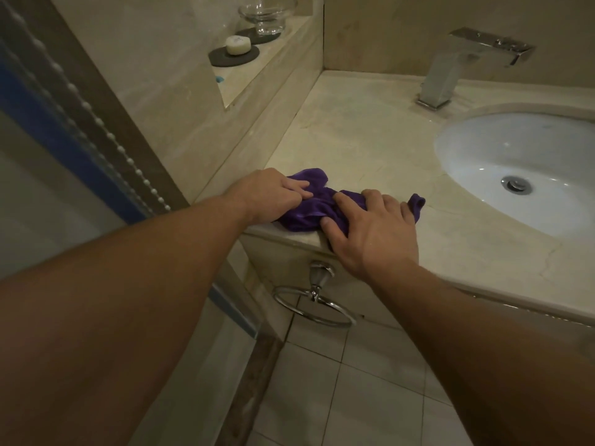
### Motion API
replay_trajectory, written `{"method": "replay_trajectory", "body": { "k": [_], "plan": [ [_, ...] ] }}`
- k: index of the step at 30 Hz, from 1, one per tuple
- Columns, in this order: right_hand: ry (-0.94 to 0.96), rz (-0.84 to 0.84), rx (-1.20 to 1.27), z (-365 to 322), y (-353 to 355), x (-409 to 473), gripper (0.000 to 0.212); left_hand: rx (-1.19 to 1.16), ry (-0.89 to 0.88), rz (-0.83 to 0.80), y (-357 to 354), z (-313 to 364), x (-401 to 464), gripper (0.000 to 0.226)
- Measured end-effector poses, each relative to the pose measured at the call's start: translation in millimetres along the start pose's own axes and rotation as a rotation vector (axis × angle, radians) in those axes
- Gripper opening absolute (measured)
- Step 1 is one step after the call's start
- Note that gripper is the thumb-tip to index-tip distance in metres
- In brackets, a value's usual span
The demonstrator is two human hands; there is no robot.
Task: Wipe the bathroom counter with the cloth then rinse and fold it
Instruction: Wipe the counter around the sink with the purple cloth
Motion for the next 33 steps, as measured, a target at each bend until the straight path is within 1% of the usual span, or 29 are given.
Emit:
{"method": "replay_trajectory", "body": {
  "k": [7, 10, 13, 15, 17, 22, 27, 29, 31, 33],
  "plan": [
    [0.02, 0.022, -0.006, -4.5, 1.5, -12.8, 0.059, -0.056, 0.008, 0.056, -1.6, -5.4, -11.4, 0.035],
    [0.03, 0.031, -0.005, -5.2, 2.0, -17.5, 0.059, -0.048, -0.032, 0.126, -0.3, -7.4, -21.0, 0.042],
    [0.041, 0.039, -0.005, -5.8, 2.9, -23.8, 0.059, -0.039, -0.099, 0.202, 0.7, -5.5, -30.2, 0.034],
    [0.052, 0.043, -0.007, -6.5, 2.6, -28.6, 0.059, 0.005, -0.169, 0.267, 2.2, -3.1, -36.9, 0.033],
    [0.063, 0.057, -0.007, -7.3, 3.4, -33.1, 0.058, 0.081, -0.222, 0.306, 1.7, -2.5, -44.0, 0.042],
    [0.08, 0.102, -0.011, -8.4, 5.6, -43.9, 0.055, 0.231, -0.258, 0.298, -5.4, -7.3, -55.7, 0.053],
    [0.102, 0.176, -0.016, -9.8, 7.0, -57.2, 0.051, 0.269, -0.266, 0.316, -9.7, -7.0, -66.5, 0.054],
    [0.118, 0.211, -0.016, -8.8, 6.7, -62.1, 0.051, 0.279, -0.253, 0.374, -12.1, -5.7, -74.2, 0.053],
    [0.135, 0.223, -0.019, -6.6, 4.8, -66.0, 0.051, 0.281, -0.223, 0.476, -16.7, -5.3, -85.2, 0.053],
    [0.15, 0.256, -0.006, -3.9, 5.0, -69.1, 0.052, 0.225, -0.187, 0.592, -23.7, -7.6, -96.0, 0.052]
  ]
}}
Point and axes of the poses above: each hand's wrist, its own x-axis towards the middle knuckle, its own y-axis out of the back of the hand, z = x × y, the point moved 9 cm from there along x, towards the middle knuckle, and after that the axes turned 12 degrees about z, right-handed, at the moved point
